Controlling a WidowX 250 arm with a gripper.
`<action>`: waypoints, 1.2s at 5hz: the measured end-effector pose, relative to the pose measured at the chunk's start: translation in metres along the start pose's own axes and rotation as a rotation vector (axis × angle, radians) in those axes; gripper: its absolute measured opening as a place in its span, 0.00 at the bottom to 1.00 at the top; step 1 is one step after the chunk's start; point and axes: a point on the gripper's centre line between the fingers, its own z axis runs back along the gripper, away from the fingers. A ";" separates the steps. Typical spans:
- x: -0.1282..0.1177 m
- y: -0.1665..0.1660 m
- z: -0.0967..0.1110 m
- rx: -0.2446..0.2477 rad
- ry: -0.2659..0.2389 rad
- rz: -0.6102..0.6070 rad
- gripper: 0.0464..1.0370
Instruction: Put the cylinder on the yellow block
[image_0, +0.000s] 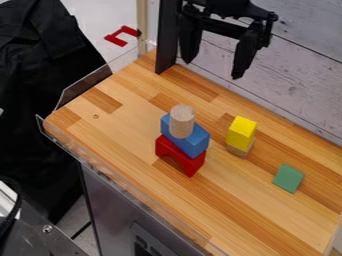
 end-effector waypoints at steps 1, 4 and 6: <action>-0.002 0.000 -0.008 0.006 0.029 0.000 0.96; -0.026 0.010 -0.034 0.034 0.135 0.057 0.96; -0.023 0.017 -0.044 0.055 0.138 0.078 0.96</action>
